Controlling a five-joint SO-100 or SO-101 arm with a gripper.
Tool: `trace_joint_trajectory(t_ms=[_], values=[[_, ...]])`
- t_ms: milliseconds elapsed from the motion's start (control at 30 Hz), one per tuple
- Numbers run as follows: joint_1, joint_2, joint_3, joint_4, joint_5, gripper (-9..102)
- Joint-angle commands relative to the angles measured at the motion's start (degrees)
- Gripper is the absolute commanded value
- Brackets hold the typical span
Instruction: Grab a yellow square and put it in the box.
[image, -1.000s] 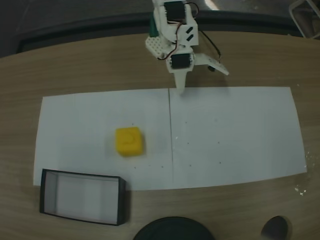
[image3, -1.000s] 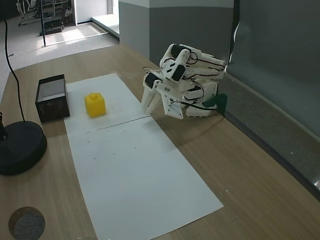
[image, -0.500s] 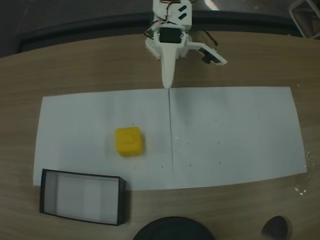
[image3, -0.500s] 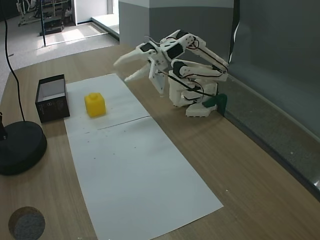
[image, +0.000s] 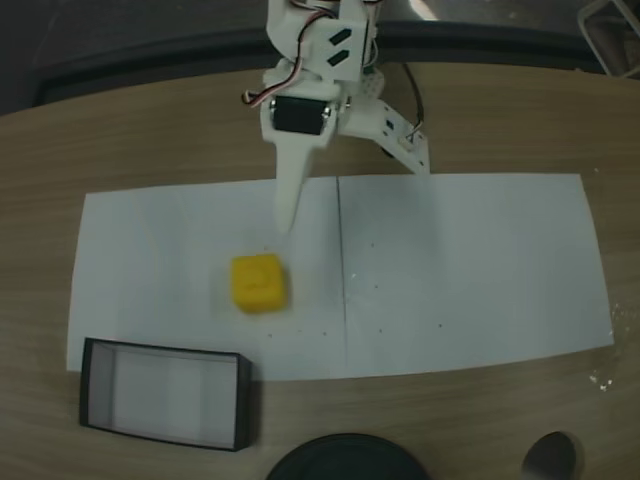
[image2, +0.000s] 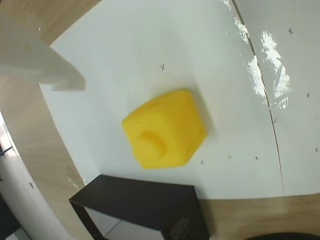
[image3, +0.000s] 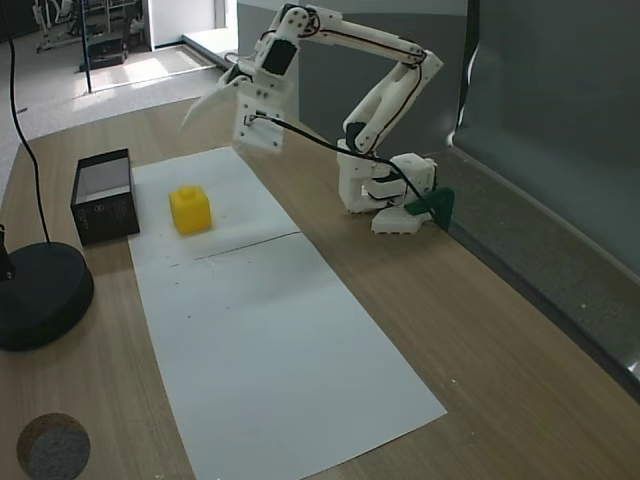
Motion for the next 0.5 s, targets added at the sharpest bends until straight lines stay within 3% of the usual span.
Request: trace_joint_trajectory(t_ms=[0,200,467], values=[[2.02,-16.35,-11.78,2.29,0.09,36],[5.27,-34.72,-24.52,5.01,-1.93,36],[8.35,-46.32,-31.20,4.48,-3.25,36]])
